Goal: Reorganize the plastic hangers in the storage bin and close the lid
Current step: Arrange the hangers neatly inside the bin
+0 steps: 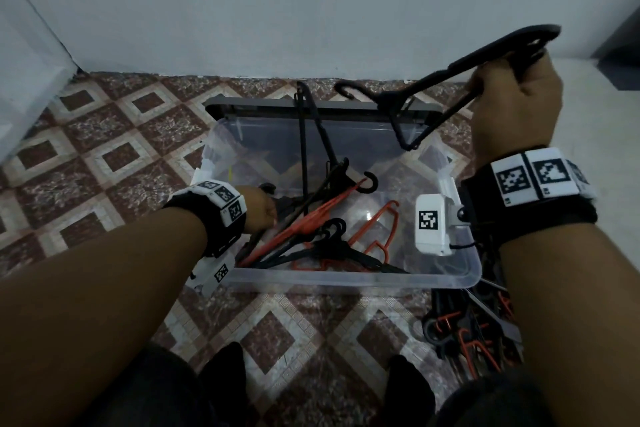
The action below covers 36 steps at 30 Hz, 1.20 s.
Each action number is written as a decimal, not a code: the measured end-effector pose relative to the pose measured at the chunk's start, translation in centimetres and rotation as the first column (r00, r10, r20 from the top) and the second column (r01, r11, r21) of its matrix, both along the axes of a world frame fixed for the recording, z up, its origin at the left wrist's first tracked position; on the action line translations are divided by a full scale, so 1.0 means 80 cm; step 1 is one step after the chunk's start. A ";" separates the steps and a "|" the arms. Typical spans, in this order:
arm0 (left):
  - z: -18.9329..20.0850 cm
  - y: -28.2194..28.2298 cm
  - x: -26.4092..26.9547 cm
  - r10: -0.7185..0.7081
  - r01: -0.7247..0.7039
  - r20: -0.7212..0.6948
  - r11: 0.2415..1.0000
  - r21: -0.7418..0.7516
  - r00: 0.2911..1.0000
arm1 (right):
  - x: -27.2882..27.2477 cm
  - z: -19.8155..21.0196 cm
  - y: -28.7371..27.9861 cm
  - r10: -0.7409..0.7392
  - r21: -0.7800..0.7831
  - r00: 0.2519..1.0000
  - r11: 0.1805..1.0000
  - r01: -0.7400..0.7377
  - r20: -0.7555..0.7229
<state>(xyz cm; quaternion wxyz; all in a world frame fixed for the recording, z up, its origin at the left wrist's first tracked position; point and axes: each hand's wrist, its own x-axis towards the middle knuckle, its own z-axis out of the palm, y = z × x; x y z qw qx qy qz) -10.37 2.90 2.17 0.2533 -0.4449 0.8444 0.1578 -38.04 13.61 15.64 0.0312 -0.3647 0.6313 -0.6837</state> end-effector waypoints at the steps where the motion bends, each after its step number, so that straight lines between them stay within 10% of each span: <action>1: 0.005 -0.004 -0.001 0.025 -0.026 -0.045 0.999 -0.037 0.999 | -0.001 0.003 0.001 0.002 -0.037 0.999 0.999 -0.001 0.033; 7: 0.045 -0.021 -0.015 0.079 -0.286 -0.683 0.938 -0.195 0.727 | 0.000 0.013 -0.003 0.187 -0.242 0.943 0.963 -0.120 0.274; 17: 0.058 -0.006 -0.027 0.094 -0.230 -0.813 0.972 -0.051 0.575 | -0.005 -0.023 -0.015 0.126 0.186 0.676 0.911 -0.369 0.726; 21: 0.059 -0.012 -0.021 0.018 -0.225 -0.736 0.957 -0.184 0.677 | -0.023 -0.037 -0.012 -0.127 0.612 0.930 0.782 -0.121 0.346; 23: 0.058 -0.011 -0.024 -0.026 -0.147 -0.646 0.966 -0.212 0.763 | -0.008 -0.035 -0.010 0.086 0.600 0.996 0.796 -0.080 0.019; 28: 0.051 -0.002 -0.039 -0.172 0.080 -0.473 0.975 -0.209 0.864 | 0.046 -0.036 -0.004 0.633 0.717 0.751 0.612 -0.333 -0.191; 32: 0.042 0.001 -0.039 -0.164 0.102 -0.511 0.984 -0.147 0.844 | 0.045 -0.037 -0.006 0.656 0.759 0.714 0.589 -0.279 -0.247; 36: 0.029 -0.035 -0.030 -0.007 -0.268 -0.728 0.927 -0.262 0.686 | 0.034 -0.042 -0.010 0.571 0.728 0.775 0.648 -0.223 -0.272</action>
